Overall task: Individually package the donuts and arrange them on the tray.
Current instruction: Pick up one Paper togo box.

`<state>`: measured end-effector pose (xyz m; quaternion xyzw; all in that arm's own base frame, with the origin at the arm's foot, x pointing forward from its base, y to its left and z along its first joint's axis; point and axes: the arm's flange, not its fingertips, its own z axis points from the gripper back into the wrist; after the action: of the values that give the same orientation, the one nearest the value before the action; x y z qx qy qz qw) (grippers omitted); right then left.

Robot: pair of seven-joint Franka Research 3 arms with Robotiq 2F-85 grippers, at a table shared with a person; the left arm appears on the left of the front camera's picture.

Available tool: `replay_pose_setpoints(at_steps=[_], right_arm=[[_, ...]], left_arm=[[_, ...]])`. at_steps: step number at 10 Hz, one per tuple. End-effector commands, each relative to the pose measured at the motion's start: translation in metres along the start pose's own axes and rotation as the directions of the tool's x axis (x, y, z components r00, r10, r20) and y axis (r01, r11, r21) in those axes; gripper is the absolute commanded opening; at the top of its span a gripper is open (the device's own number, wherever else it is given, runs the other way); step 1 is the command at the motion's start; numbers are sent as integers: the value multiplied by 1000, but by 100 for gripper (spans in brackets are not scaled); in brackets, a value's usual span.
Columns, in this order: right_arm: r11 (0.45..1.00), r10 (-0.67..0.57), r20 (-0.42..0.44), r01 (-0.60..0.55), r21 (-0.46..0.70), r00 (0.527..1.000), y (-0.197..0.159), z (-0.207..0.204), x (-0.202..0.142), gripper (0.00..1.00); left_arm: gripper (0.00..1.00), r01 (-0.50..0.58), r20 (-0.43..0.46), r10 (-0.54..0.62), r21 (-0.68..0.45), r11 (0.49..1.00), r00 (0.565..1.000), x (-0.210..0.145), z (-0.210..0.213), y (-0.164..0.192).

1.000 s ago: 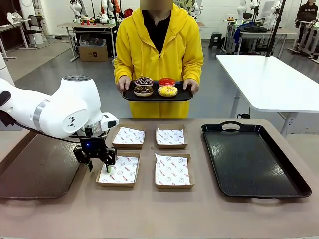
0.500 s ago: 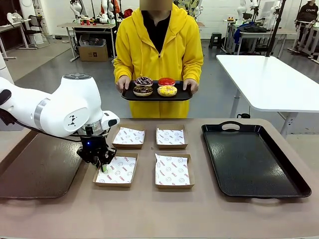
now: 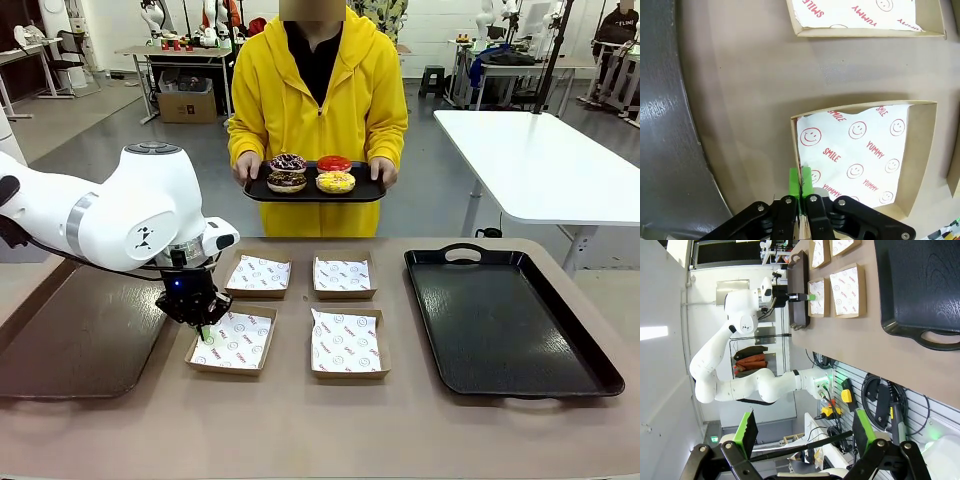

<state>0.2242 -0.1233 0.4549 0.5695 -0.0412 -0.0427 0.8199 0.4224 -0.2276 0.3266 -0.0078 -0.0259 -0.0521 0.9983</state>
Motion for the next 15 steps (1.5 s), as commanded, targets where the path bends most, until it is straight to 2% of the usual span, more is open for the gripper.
replay_pose_setpoints(at_steps=[1,2,5,7,11,13,14,15], right_arm=[[1000,-6,-4,6,8,1000,0,0,-1,100],[1000,-6,-4,6,8,1000,0,0,-1,100],[1000,-6,-4,6,8,1000,0,0,-1,100],[1000,-6,-4,6,8,1000,0,0,-1,100],[1000,-6,-4,6,8,1000,0,0,-1,100],[1000,-6,-4,6,8,1000,0,0,-1,100],[1000,-6,-4,6,8,1000,0,0,-1,100],[1000,-6,-4,6,8,1000,0,0,-1,100]], left_arm=[[0,-63,-12,63,8,998,998,0,12,-3],[0,-92,-82,92,4,996,992,2,35,-8],[0,-112,-48,112,0,994,993,24,119,-30],[0,-91,-17,91,20,996,996,67,156,-36],[0,-55,3,55,83,995,998,153,172,-35],[0,-65,14,65,45,997,998,167,173,-25],[0,-48,14,48,9,999,999,158,171,-20],[0,-68,17,67,45,997,998,165,163,-24]])
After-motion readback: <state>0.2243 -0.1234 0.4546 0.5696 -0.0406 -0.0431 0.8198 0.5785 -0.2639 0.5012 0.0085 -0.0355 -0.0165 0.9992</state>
